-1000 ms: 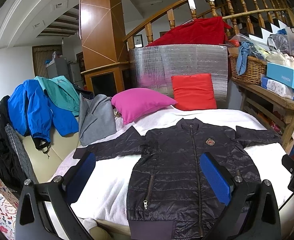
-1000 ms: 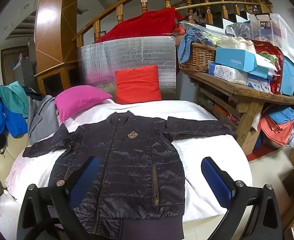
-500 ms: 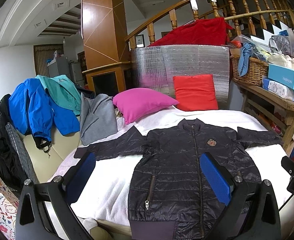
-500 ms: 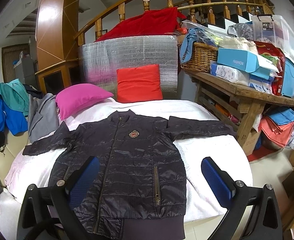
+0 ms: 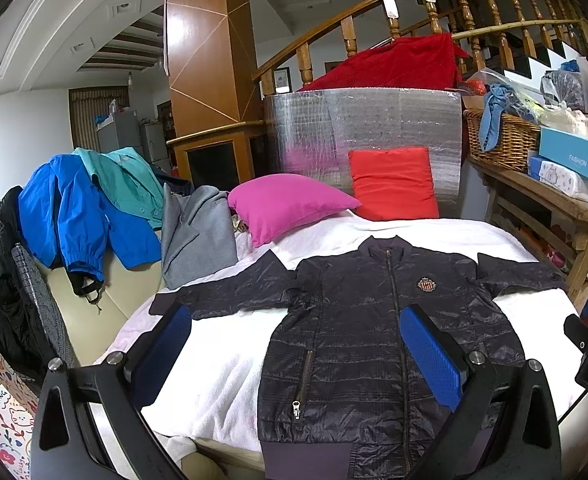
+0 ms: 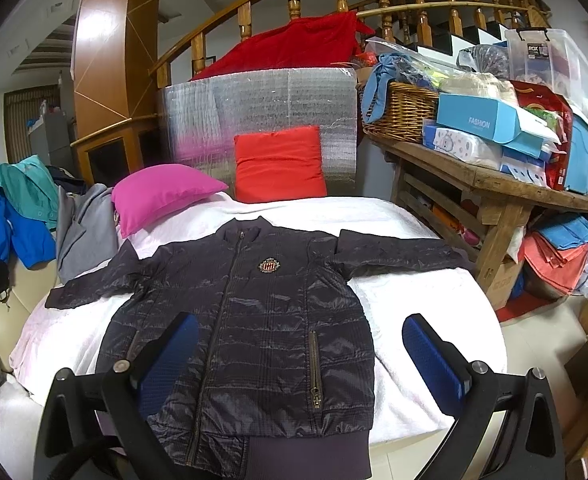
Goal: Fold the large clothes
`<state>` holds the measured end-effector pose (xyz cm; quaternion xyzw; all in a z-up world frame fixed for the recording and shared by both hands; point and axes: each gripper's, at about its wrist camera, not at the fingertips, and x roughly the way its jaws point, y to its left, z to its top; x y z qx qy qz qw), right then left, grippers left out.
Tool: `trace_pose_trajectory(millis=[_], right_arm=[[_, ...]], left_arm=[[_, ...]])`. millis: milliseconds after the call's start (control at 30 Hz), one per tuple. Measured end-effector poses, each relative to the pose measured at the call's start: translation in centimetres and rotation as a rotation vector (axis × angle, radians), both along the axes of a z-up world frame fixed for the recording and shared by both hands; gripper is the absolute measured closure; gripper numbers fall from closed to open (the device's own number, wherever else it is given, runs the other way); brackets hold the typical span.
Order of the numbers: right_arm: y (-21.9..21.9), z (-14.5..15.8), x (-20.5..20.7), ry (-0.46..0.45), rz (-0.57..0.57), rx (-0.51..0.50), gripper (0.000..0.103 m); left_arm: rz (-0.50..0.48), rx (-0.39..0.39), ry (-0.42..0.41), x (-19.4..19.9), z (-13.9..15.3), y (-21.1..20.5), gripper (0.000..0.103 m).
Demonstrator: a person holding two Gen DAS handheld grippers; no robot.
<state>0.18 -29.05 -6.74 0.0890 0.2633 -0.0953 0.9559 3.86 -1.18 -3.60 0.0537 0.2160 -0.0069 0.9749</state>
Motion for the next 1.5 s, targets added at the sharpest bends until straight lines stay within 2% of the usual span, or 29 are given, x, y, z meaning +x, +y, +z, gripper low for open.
trace_pose_trajectory(millis=[300,400,467,500,633,800,867,967,1100,1267,1333,1367,1433,1500], right_arm=[[-2.3,-1.7,2.1,0.051,-0.029,0.037,0.000],[-4.5,-3.0,3.3,0.062,-0.040,0.080,0.000],[-7.7,-4.6,4.6,0.065,-0.061,0.147,0.000],[-7.7,-4.6,4.6,0.065,-0.061,0.147,0.000],[-15.8,-8.9,7.4,0.053,-0.115,0.308,0.000],[-25.2,-14.5,11.4,0.051,-0.187,0.512,0.000],[-29.9,-17.3,13.3,0.018,-0.228,0.675,0.000],[-34.1,-20.1,16.2,-0.032,-0.273,0.833,0.004],[-38.1,-23.6,21.1,-0.037,-0.307,1.000,0.028],[-40.5,-26.7,26.0,-0.034,-0.357,1.128,0.032],[-41.0,-27.3,27.5,-0.026,-0.387,1.119,0.038],[-41.1,-27.2,28.0,-0.035,-0.406,1.105,0.043],[-41.6,-27.5,29.1,-0.028,-0.424,1.104,0.074],[-42.0,-27.9,29.9,-0.016,-0.461,1.125,0.081]], left_arm=[[0.003,0.020,0.053,2.6,-1.5,-1.1,0.000],[0.011,0.039,0.103,5.0,-3.2,-1.7,0.000],[0.015,0.046,0.158,7.0,-4.8,-1.7,0.000],[0.021,0.046,0.195,8.2,-5.9,-1.7,0.000],[0.082,0.066,0.334,13.1,-11.4,-0.9,0.000],[0.153,0.102,0.442,17.7,-17.8,0.0,0.000],[0.170,0.104,0.497,19.4,-20.3,0.3,0.000],[0.180,0.090,0.568,21.0,-22.9,0.5,0.000],[0.186,0.110,0.595,22.2,-24.6,-0.2,0.000],[0.175,0.144,0.577,22.8,-25.0,-1.2,0.000],[0.170,0.140,0.588,23.2,-25.2,-1.4,0.000],[0.167,0.138,0.594,23.3,-25.3,-1.4,0.000],[0.152,0.135,0.604,23.4,-25.4,-1.4,0.000],[0.133,0.136,0.613,23.8,-25.6,-1.4,0.000]])
